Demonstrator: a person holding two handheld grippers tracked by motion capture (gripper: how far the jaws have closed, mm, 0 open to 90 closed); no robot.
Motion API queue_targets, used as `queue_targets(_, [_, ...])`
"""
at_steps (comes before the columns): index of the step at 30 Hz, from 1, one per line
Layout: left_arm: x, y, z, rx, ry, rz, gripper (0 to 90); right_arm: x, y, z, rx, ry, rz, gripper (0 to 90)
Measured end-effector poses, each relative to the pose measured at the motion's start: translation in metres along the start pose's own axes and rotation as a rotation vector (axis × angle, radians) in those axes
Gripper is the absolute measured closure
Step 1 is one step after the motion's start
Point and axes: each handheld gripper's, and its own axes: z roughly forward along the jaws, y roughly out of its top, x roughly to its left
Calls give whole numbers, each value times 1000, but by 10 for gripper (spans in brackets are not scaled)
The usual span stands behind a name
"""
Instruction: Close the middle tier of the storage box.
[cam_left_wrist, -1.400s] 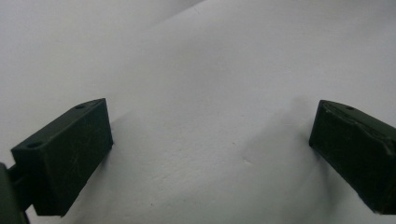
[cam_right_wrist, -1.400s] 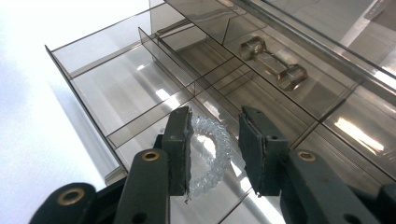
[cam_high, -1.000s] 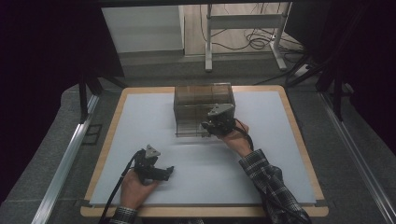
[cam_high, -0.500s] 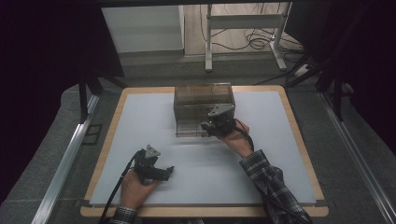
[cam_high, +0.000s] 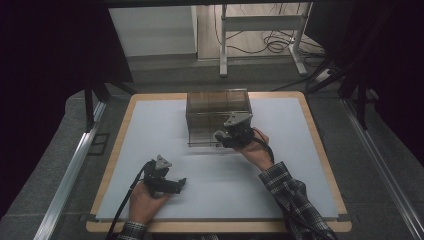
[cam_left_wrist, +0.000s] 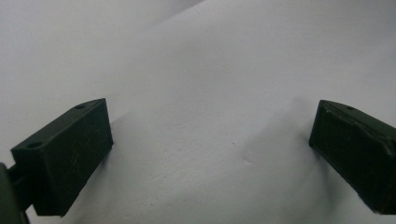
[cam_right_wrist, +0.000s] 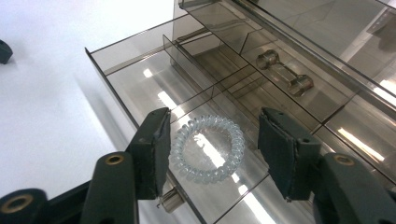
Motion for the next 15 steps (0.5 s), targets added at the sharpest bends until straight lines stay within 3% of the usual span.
queue_targets(15, [0, 0, 0, 2, -1, 1, 0, 8, 1, -13, -18, 42, -27, 308])
